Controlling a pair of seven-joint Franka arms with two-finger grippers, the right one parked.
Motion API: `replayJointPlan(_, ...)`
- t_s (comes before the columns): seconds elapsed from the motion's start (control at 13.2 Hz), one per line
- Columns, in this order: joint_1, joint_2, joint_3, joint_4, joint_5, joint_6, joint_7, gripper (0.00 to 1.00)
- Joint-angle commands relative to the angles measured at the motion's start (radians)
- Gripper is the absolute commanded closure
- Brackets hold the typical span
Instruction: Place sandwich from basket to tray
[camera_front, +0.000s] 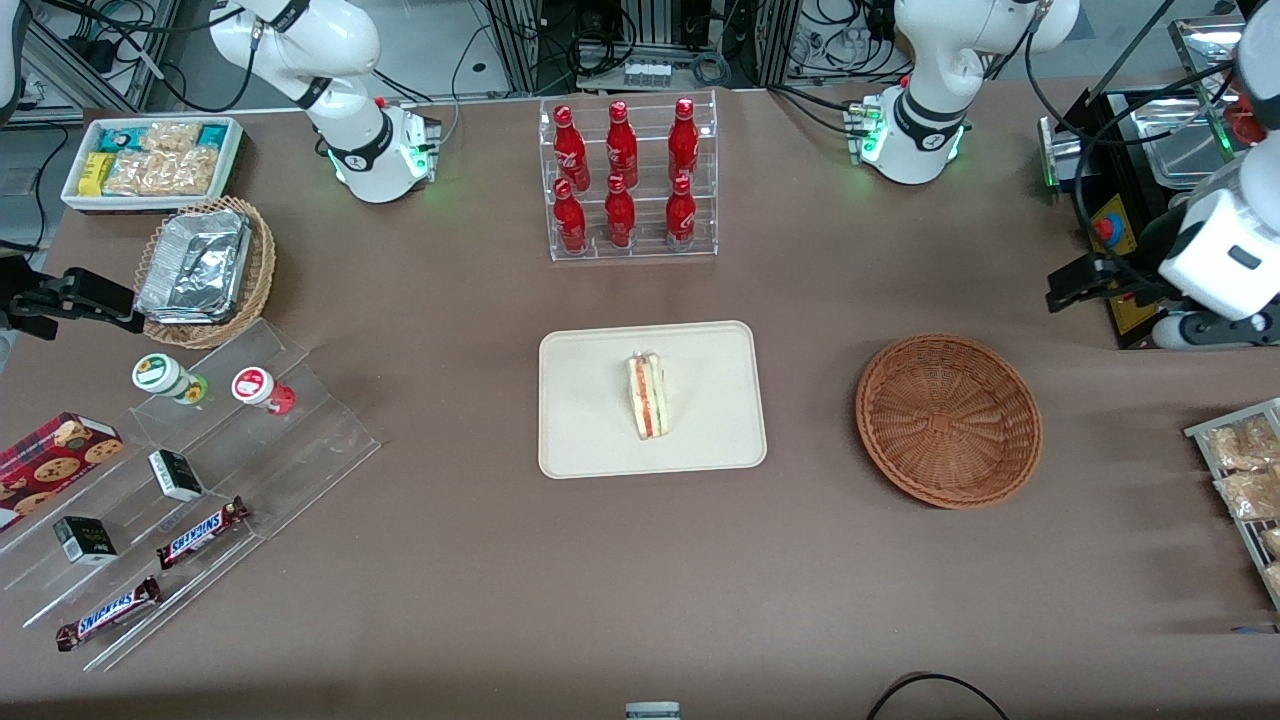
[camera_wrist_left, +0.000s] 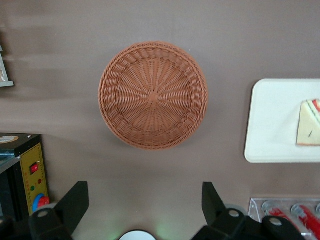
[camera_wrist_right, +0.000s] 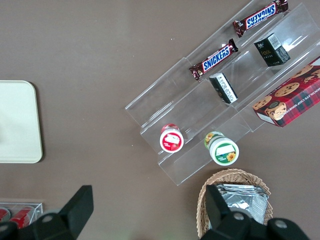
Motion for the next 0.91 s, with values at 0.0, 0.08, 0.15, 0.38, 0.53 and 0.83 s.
replayJointPlan(0.0, 0.178, -0.094, -0.166, -0.093, 0.004, 0.003, 0.030, 0.01)
replayJointPlan(0.08, 0.170, -0.109, -0.165, -0.117, 0.023, 0.009, 0.030, 0.00)
replayJointPlan(0.15, 0.155, -0.120, -0.160, -0.137, 0.043, 0.018, 0.029, 0.00)
replayJointPlan(0.38, 0.137, -0.120, -0.131, -0.140, 0.037, 0.021, 0.029, 0.01)
replayJointPlan(0.53, 0.092, -0.113, -0.088, -0.134, 0.040, 0.020, 0.029, 0.01)
replayJointPlan(0.83, 0.081, -0.060, -0.088, -0.069, 0.035, 0.012, 0.064, 0.00)
